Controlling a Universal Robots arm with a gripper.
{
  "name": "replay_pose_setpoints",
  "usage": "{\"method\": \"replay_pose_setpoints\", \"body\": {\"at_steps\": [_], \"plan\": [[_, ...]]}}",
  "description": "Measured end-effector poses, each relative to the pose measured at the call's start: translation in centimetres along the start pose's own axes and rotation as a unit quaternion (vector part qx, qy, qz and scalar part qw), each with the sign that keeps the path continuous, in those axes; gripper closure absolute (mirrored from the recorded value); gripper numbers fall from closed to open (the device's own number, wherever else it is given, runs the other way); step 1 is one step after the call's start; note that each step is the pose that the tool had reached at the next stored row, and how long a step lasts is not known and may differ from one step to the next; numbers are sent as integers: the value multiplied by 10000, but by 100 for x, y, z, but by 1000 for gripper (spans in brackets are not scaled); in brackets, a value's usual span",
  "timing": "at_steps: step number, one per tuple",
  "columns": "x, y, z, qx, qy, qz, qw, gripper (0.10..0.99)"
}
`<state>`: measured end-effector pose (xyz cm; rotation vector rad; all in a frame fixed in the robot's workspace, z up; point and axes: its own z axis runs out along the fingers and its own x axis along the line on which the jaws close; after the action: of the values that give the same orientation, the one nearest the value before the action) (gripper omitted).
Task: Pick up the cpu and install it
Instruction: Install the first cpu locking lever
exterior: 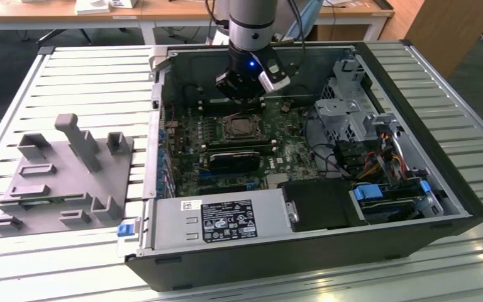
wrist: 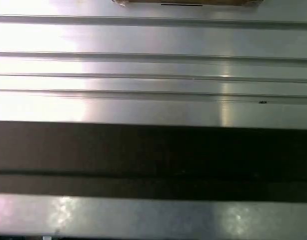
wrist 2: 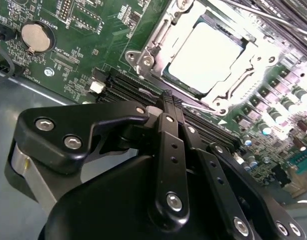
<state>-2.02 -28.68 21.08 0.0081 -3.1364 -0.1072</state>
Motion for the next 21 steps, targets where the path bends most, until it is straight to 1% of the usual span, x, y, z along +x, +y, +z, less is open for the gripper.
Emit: {"method": "replay_pose_setpoints", "body": {"at_steps": [10, 18, 21], "plan": [[-52, -7, 103, 0, 3, 0, 10000, 980], [-55, -6, 98, 0, 2, 1, 10000, 980], [-57, -7, 97, 16, 3, 1, 10000, 980]]}}
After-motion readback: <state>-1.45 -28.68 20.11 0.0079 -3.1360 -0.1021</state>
